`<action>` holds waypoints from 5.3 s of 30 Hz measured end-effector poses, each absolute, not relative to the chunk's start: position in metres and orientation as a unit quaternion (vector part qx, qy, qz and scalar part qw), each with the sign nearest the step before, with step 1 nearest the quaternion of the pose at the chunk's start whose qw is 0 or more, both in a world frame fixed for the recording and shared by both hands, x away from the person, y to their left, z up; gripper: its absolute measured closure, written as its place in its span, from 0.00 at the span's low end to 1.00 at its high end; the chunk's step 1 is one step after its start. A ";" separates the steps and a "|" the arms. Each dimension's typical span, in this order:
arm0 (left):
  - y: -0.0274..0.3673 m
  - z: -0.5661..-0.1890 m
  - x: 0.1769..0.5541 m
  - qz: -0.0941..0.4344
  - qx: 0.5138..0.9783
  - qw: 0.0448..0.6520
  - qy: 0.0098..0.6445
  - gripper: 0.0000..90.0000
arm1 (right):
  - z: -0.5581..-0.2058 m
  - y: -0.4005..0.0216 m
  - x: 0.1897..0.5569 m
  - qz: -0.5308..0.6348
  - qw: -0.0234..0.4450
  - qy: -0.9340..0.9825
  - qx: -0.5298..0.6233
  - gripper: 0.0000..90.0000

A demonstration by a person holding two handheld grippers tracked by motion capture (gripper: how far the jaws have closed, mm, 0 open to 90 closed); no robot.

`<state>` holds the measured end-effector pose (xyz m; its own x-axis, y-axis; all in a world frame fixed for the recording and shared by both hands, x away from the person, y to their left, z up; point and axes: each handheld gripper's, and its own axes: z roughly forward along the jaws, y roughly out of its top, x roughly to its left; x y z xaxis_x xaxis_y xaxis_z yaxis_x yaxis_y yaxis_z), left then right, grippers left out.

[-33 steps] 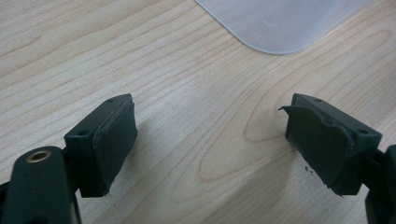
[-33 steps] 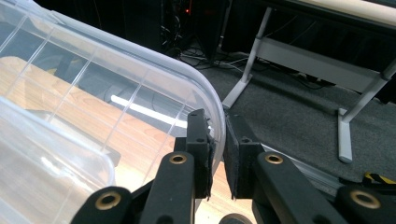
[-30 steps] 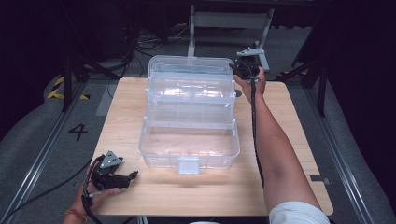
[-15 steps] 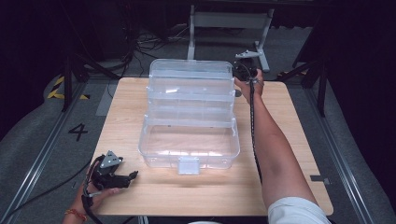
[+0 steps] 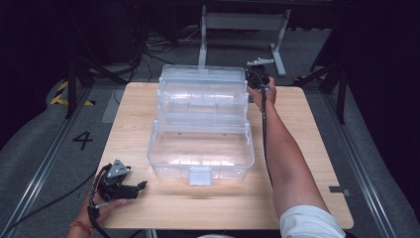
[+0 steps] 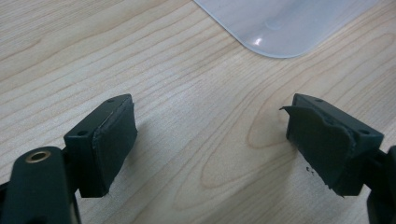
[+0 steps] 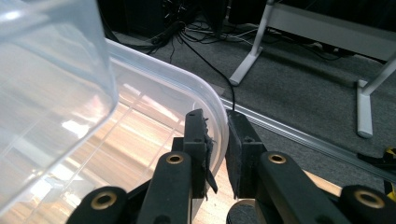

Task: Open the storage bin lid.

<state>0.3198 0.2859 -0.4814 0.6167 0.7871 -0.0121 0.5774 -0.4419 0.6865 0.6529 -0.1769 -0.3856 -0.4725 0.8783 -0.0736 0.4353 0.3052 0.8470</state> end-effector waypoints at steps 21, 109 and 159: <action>0.286 -0.481 0.320 0.158 0.834 0.333 0.411 0.18 | -0.372 -0.186 0.634 0.397 0.296 0.762 0.417 0.86; 0.286 -0.481 0.318 0.158 0.834 0.333 0.410 0.18 | -0.391 -0.274 0.414 0.368 0.275 0.830 0.315 0.49; 0.283 -0.481 0.321 0.155 0.833 0.329 0.417 0.16 | -0.486 -0.358 0.332 0.360 0.205 0.801 0.432 0.27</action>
<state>0.3207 0.2834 -0.4809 0.6049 0.7961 -0.0166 0.5928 -0.4363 0.6769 0.3323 -0.3583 -0.4858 -0.5428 0.8397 -0.0174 0.5451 0.3680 0.7533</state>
